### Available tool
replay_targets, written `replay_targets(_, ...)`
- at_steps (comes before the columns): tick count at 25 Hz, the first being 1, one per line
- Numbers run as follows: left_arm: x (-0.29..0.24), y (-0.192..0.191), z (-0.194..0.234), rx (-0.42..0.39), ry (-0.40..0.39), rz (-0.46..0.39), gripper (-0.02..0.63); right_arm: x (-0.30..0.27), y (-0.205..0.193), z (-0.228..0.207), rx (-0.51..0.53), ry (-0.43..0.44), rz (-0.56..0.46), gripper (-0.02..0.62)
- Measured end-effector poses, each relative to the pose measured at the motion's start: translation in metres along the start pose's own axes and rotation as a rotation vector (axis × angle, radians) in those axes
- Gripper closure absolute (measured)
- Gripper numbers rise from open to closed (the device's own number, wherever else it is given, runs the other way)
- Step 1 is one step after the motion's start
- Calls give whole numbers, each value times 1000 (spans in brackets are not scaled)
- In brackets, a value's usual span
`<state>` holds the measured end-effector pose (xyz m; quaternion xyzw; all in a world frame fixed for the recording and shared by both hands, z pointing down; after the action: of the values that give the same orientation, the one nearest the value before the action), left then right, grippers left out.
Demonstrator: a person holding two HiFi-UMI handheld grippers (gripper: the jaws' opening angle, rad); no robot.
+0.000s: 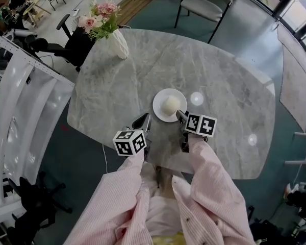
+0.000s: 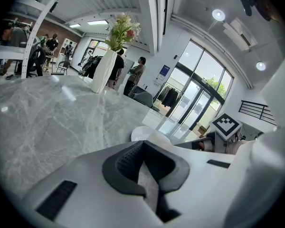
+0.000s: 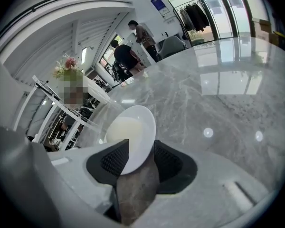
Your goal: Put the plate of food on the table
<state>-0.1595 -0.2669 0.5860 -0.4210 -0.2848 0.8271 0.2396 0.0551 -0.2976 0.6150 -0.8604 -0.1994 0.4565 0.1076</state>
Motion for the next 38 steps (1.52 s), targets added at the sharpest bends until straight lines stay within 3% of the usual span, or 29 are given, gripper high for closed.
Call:
replay_targets(10,10,11,-6,-28,-14,-30,609,21,6,4,107,-43,-47,448)
replay_targets(15,21,21,-16,-59,-35,-61,609,37,9,17,199,22,-90,480)
replay_targets(19,28,29,-23,-94,-58,-85,609,51,11,26,255,46,-136,560)
replay_targets(22,35,36,-30,-121,-75,-106,609,64,15,35,295,74,-175,586)
replay_targets(38,72,70,-43,-259,-71,-220,609,121,30,59,361,225,-380,589)
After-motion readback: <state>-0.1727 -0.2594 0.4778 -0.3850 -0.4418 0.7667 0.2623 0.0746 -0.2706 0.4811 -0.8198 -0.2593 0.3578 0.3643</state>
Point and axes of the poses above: the fingertips, and each gripper's own axes: x backward along the fingers, z to its left, y out of its top, the point moved 7 cm from there along x, backward along the fingers, and after that the axes turned 7 degrees about z, right-handed, at the moved point
